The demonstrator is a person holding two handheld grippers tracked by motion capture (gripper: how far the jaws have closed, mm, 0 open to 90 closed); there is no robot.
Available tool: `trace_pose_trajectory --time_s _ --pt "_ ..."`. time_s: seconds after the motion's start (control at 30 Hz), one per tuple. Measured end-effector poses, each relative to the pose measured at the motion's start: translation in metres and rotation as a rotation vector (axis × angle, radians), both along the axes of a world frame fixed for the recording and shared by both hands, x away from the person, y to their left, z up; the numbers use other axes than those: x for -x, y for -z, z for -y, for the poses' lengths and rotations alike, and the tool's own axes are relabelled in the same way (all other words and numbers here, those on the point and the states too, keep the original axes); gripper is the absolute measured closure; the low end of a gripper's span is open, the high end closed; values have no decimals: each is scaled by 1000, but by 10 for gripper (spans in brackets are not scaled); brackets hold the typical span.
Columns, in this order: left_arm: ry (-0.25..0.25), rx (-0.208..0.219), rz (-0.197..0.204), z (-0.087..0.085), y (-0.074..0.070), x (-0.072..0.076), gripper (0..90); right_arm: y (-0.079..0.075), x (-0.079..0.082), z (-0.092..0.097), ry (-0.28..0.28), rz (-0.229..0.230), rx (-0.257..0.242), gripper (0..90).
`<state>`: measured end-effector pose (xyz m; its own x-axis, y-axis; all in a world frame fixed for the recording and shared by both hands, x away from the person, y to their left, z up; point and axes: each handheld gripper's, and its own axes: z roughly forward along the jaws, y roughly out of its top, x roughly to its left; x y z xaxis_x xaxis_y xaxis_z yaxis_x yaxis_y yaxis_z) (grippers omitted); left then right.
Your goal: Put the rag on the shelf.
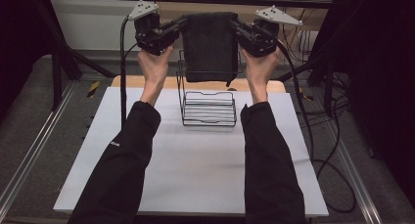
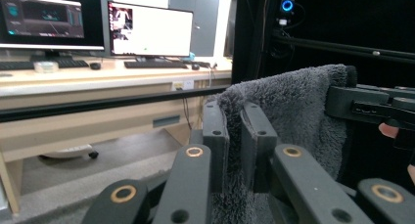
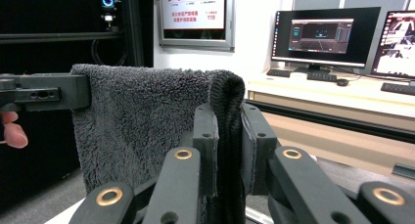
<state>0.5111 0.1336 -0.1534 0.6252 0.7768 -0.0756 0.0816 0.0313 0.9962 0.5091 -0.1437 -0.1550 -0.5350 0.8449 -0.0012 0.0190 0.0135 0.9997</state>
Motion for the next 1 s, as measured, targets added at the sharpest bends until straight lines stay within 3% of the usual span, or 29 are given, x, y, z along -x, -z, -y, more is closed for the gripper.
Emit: trace_pose_trajectory --time_s 0.37,1.0 --pt "29 -46 -21 -2 18 5 818 23 6 4 -16 -17 14 796" --pt "67 -57 -21 -5 34 19 818 41 18 8 -52 -16 40 793"
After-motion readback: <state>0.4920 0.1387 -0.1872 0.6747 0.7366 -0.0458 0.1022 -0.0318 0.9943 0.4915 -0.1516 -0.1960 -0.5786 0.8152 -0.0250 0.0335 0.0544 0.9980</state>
